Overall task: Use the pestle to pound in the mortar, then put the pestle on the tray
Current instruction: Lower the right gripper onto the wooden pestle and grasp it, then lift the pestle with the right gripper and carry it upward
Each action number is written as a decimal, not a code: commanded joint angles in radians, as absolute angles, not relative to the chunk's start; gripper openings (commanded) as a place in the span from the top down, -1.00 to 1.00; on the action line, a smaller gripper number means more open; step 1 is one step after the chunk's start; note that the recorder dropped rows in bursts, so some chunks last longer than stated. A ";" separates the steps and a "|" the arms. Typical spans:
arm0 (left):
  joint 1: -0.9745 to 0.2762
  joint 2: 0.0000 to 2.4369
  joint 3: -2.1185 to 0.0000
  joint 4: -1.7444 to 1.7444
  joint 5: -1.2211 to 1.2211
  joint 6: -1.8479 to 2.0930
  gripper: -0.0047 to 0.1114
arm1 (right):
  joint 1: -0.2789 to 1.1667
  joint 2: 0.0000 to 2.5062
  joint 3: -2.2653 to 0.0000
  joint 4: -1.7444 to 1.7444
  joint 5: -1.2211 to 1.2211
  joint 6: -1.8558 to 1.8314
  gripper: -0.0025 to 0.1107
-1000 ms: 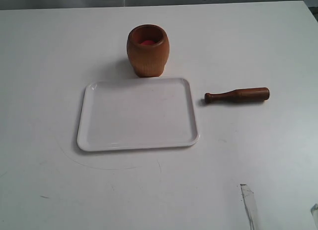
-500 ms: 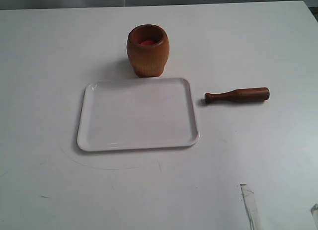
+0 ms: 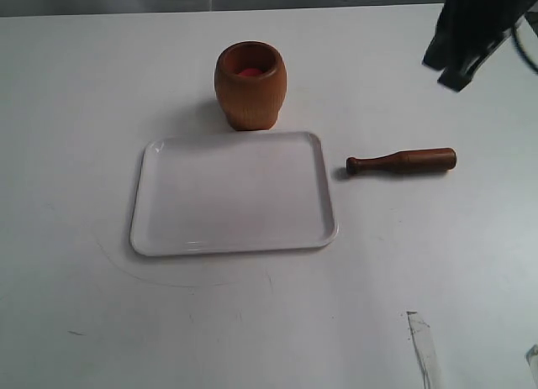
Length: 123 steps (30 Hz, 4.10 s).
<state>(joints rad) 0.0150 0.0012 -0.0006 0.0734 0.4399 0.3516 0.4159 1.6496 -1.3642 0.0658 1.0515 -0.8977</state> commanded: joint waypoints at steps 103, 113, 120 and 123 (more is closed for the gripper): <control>0.007 0.000 0.000 0.066 0.437 0.343 0.92 | 0.698 1.630 -1.364 1.629 0.538 -1.533 0.96; 0.007 0.000 0.000 0.066 0.437 0.343 0.92 | 0.748 1.435 -1.345 1.377 0.643 -1.346 0.96; 0.007 0.000 0.000 0.066 0.437 0.343 0.92 | 0.899 1.299 -1.113 0.764 -0.098 -0.995 0.96; 0.007 0.000 0.000 0.066 0.437 0.343 0.92 | 0.899 1.282 -1.027 0.766 -0.280 -1.029 0.96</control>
<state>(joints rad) 0.0150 0.0012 -0.0006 0.0734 0.4399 0.3516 0.8929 1.3059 -1.0948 0.8035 -0.0709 -1.0367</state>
